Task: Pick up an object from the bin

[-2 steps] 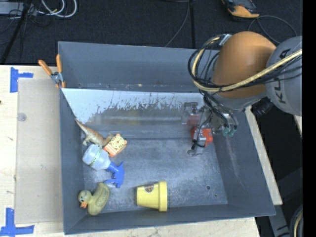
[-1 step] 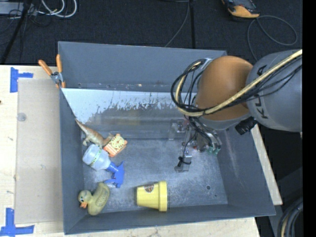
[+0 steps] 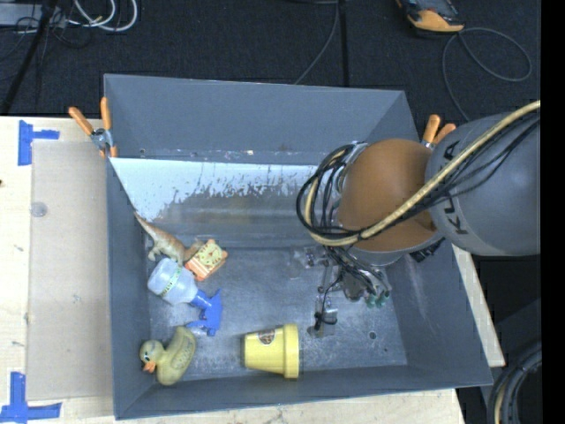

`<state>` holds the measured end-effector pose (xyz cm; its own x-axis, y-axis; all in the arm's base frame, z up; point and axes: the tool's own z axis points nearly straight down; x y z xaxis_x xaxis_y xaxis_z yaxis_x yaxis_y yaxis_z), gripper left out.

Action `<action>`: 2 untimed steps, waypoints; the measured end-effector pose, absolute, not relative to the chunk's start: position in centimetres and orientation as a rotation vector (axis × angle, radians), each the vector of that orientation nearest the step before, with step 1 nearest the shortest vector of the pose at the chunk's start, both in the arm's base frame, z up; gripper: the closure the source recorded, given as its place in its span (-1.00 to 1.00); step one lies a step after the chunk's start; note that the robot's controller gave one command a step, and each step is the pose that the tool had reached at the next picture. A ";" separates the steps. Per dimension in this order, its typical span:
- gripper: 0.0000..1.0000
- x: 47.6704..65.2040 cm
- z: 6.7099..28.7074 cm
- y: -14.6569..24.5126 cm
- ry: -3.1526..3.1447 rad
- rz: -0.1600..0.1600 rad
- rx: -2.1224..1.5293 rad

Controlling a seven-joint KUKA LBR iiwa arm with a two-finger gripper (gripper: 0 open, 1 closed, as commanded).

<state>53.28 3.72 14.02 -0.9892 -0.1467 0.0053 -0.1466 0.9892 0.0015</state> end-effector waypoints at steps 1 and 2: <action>-1.00 52.4 12.5 6.7 -3.123 0.002 0.314; -1.00 51.0 9.3 7.1 -3.096 -0.003 0.518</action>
Offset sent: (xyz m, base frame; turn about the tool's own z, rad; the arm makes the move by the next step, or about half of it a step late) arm -0.0331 0.0267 -0.0684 -0.2477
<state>50.99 7.15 9.26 -0.9456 -0.3254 0.0023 -0.3254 0.9456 0.0026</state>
